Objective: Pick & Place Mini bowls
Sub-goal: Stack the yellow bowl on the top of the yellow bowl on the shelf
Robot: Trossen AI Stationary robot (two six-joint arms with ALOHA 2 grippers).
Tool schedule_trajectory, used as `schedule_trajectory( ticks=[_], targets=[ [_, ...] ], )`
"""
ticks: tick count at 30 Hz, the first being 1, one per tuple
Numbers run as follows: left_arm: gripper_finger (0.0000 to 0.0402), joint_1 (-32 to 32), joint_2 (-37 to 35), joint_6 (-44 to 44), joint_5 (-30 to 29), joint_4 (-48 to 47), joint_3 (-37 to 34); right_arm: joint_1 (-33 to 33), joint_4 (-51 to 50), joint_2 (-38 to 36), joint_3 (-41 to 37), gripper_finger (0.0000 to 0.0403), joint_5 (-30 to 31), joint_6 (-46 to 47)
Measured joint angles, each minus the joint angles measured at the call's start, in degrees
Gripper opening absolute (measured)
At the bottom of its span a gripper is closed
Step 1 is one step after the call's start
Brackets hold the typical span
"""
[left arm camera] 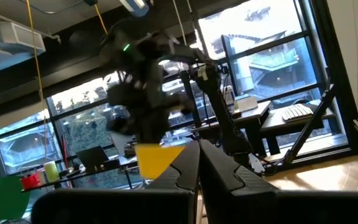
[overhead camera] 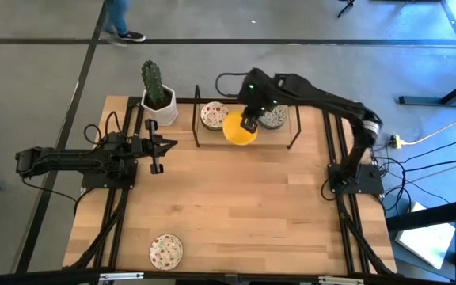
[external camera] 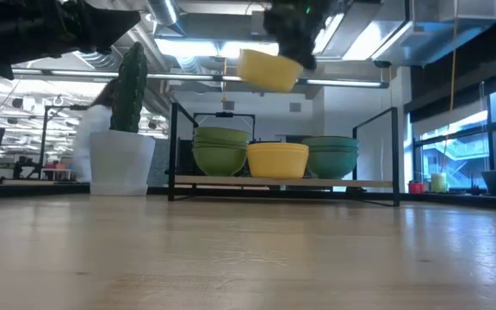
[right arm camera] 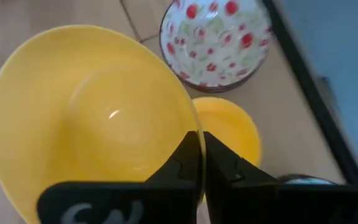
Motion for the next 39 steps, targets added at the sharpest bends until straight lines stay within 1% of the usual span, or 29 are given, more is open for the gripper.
schedule_trajectory(
  ticks=[2, 3, 9, 14, 18, 22, 39],
  targets=[
    [0.0004, 0.0, 0.0, 0.0, 0.0, 0.0, 0.0, -1.4, -0.2, 2.4, 0.7, 0.0006, -3.5, -1.2],
    [0.0004, 0.0, 0.0, 0.0, 0.0, -0.1, 0.0, -1.9, -0.1, 3.3, 0.8, 0.0006, -4.1, -1.2],
    [0.0008, 0.0, 0.0, 0.1, 0.7, -0.2, 0.0, -4.3, -3.4, 8.9, 0.9, 0.0006, -3.6, -3.6],
    [0.0004, 0.0, 0.0, 0.1, 0.8, -0.2, 0.0, -5.9, -2.7, 11.4, 0.9, 0.0006, -3.1, -4.4],
    [0.0005, 0.0, 0.0, 0.1, 0.8, -0.2, 0.0, -7.7, -2.9, 12.2, 0.9, 0.0006, -2.7, -4.4],
    [0.0008, 0.0, 0.0, 0.1, 0.8, -0.2, 0.0, -8.8, -2.9, 12.2, 0.9, 0.0006, 0.0, -3.6],
    [0.0005, 0.0, 0.0, 0.1, 0.8, -0.2, 0.0, -9.1, -3.0, 12.2, 0.9, 0.0006, 0.0, -2.3]
  ],
)
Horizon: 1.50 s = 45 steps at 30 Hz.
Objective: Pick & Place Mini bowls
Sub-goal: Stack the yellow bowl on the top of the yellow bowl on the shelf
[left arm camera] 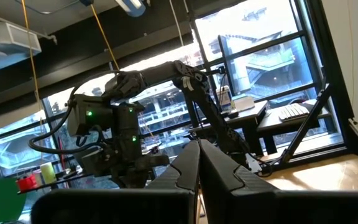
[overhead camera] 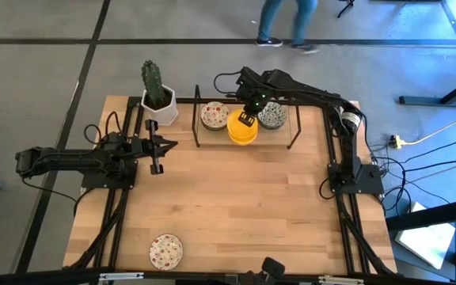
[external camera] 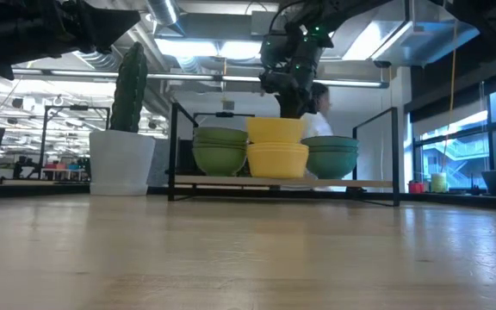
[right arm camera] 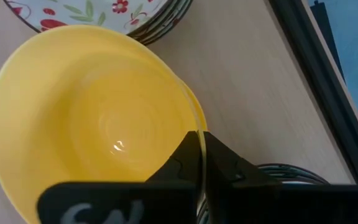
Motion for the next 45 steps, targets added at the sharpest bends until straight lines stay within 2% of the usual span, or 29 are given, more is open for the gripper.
schedule_trajectory(
  ticks=[31, 40, 45],
  targets=[
    [0.0006, 0.0, -0.1, 0.0, 0.0, 0.0, 0.0, 0.6, -1.4, 2.7, -0.1, 0.0008, 0.0, 1.0],
    [0.0004, 0.0, -0.1, 0.0, 0.0, 0.0, 0.0, 0.6, -1.3, 2.7, -0.1, 0.0071, 0.0, 0.5],
    [0.0006, 0.0, -0.1, 0.0, 0.0, 0.0, 0.0, 0.6, -1.1, 2.6, -0.1, 0.0091, 1.5, -0.3]
  ],
)
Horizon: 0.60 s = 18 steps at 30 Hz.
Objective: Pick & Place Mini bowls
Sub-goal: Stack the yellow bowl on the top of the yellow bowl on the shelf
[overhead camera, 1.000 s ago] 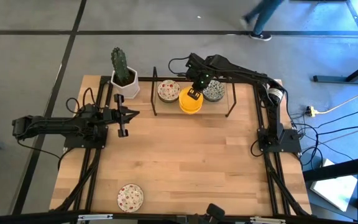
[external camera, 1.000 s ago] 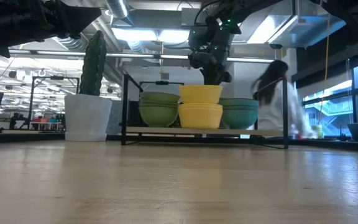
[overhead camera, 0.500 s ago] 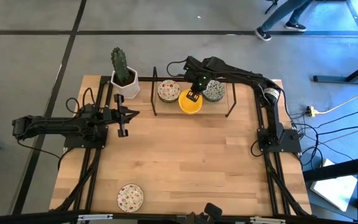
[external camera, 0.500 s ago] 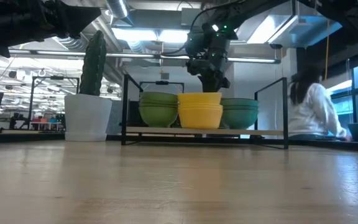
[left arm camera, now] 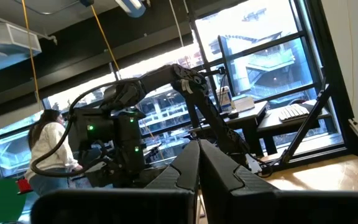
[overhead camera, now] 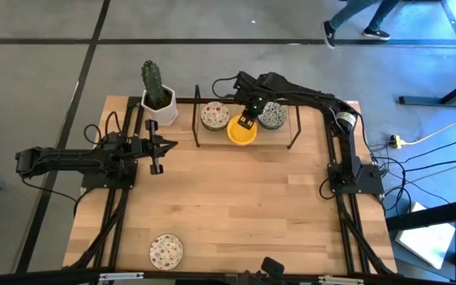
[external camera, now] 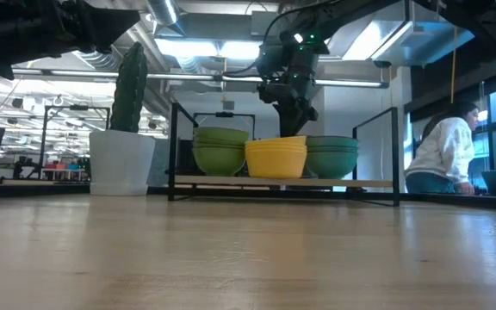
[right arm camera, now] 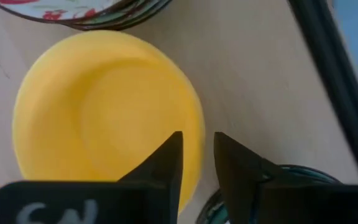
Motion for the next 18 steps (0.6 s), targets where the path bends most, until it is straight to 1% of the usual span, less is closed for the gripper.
schedule_trajectory(
  ticks=[5, 9, 11, 12, 14, 16, 17, 18],
  targets=[
    [0.0007, 0.0, 0.0, 0.0, 0.0, 0.0, 0.0, 0.0, -1.1, -0.3, 2.3, 0.0096, 0.2, -1.2],
    [0.0004, 0.0, 0.0, 0.0, 0.0, 0.0, 0.0, 0.5, -4.3, -0.3, 7.5, 0.0096, 0.2, -1.2],
    [0.0004, 0.0, 0.0, 0.0, 0.0, 0.0, 0.0, 1.6, -7.8, -0.5, 10.5, 0.0095, 1.5, -1.1],
    [0.0005, 0.0, 0.0, 0.0, 0.0, 0.0, 0.0, 2.5, -10.2, -0.6, 11.6, 0.0092, 3.8, -1.2],
    [0.0007, 0.0, 0.0, 0.0, 0.0, 0.0, 0.0, 5.2, -12.3, -0.9, 12.0, 0.0075, 11.8, -1.2],
    [0.0008, 0.0, 0.0, 0.0, 0.0, 0.0, 0.0, 8.1, -12.0, -1.2, 10.2, 0.0043, 20.4, -1.8],
    [0.0007, 0.0, 0.0, 0.0, 0.0, 0.0, 0.0, 9.5, -11.7, -1.2, 9.0, 0.0024, 23.5, -2.3],
    [0.0006, 0.0, 0.0, 0.0, 0.0, 0.0, 0.0, 10.9, -10.4, -1.2, 7.5, 0.0012, 25.6, -2.8]
  ],
)
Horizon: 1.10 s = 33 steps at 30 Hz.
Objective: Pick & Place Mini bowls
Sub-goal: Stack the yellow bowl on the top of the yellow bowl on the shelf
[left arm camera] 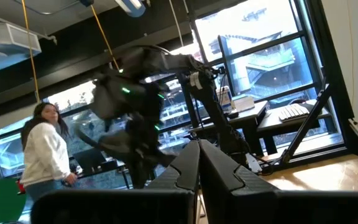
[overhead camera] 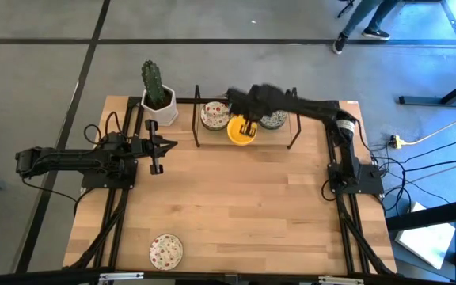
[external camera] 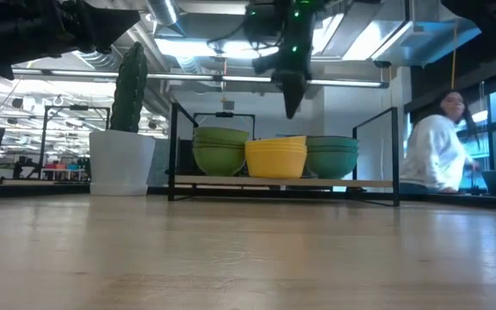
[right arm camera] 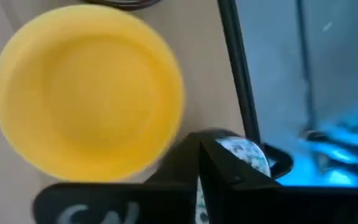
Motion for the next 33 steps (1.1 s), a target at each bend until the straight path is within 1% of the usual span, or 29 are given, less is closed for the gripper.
schedule_trajectory(
  ticks=[3, 5, 7, 14, 18, 24, 28, 33],
  targets=[
    [0.0004, 0.0, 0.0, 0.0, 0.0, 0.0, 0.0, 3.9, 3.3, 0.0, -4.6, 0.0011, 5.8, -0.8],
    [0.0003, 0.0, 0.0, 0.0, 0.0, 0.0, 0.0, 5.8, 4.1, 0.0, -7.1, 0.0008, 11.6, -1.0],
    [0.0002, 0.0, 0.0, 0.0, 0.0, 0.0, 0.0, 6.9, 3.9, 0.0, -9.1, 0.0004, 14.7, -0.8],
    [0.0007, 0.0, 0.0, 0.0, 0.0, 0.0, 0.0, 6.6, 5.6, 0.0, -11.9, 0.0003, 13.9, 0.5],
    [0.0006, 0.0, 0.0, 0.0, 0.0, 0.0, 0.0, 5.3, 8.1, 0.0, -12.8, 0.0003, 8.0, 0.1],
    [0.0004, 0.0, 0.0, 0.0, 0.0, 0.0, 0.0, 3.8, 10.0, 0.1, -14.3, 0.0002, 4.2, -0.2],
    [0.0008, 0.0, 0.0, 0.0, 0.0, 0.0, 0.0, 3.4, 10.5, 0.1, -14.4, 0.0002, 4.0, -0.8],
    [0.0004, 0.0, 0.0, 0.0, 0.0, 0.0, 0.0, 4.1, 11.3, 0.0, -12.5, 0.0002, 3.9, -3.0]
  ],
)
